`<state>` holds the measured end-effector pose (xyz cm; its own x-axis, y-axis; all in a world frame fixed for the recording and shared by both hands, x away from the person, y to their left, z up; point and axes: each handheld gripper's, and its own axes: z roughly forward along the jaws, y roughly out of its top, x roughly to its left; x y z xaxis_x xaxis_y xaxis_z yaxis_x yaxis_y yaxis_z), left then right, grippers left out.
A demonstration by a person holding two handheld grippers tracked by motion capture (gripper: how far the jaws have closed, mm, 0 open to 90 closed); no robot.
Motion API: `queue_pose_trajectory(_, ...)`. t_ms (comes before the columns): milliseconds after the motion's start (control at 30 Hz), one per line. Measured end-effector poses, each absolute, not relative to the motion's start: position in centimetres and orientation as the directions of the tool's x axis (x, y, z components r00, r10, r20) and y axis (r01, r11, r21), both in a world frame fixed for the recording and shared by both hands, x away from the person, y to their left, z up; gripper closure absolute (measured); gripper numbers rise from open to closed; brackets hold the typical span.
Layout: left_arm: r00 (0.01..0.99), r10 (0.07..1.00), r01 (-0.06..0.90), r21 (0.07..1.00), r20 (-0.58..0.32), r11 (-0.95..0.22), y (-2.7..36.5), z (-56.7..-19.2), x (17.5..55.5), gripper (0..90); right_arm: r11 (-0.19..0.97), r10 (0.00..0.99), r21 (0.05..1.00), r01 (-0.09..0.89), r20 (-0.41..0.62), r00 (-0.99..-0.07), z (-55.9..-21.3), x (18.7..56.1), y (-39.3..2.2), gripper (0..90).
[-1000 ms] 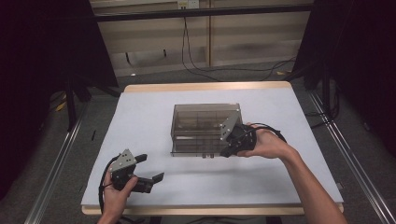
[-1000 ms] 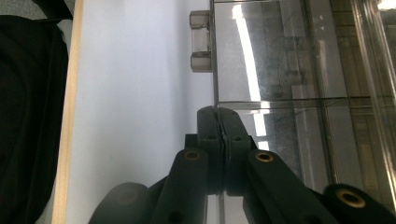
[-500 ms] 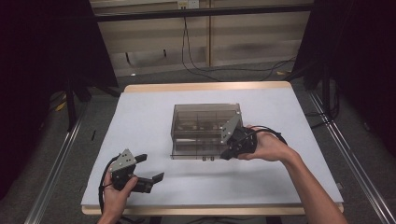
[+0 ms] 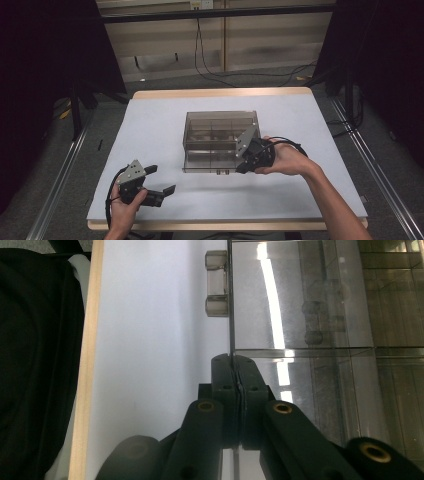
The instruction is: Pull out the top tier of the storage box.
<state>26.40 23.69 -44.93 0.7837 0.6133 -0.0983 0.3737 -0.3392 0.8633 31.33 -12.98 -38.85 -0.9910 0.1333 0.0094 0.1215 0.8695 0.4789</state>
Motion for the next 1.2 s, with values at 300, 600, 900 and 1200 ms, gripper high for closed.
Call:
queue_pose_trajectory(300,0.783,0.615,0.374,0.862,-0.095,-0.343,23.7,-44.9,26.4,3.1,0.871,0.131,0.477,0.118,0.005,-0.991,-39.0,31.0,-13.0,89.3)
queue_pose_trajectory(600,0.785,0.611,0.377,0.863,-0.104,-0.337,23.6,-45.0,26.5,3.1,0.861,0.144,0.49,0.135,0.02,-0.989,-39.1,31.0,-13.1,88.4)
queue_pose_trajectory(900,0.786,0.61,0.371,0.866,-0.1,-0.335,23.8,-44.9,26.5,3.1,0.804,0.187,0.575,0.151,-0.003,-0.982,-38.8,31.0,-14.2,67.8)
queue_pose_trajectory(1200,0.784,0.613,0.37,0.868,-0.1,-0.331,23.8,-44.9,26.4,3.1,0.694,0.273,0.682,0.231,0.048,-0.961,-38.0,30.7,-15.6,43.7)
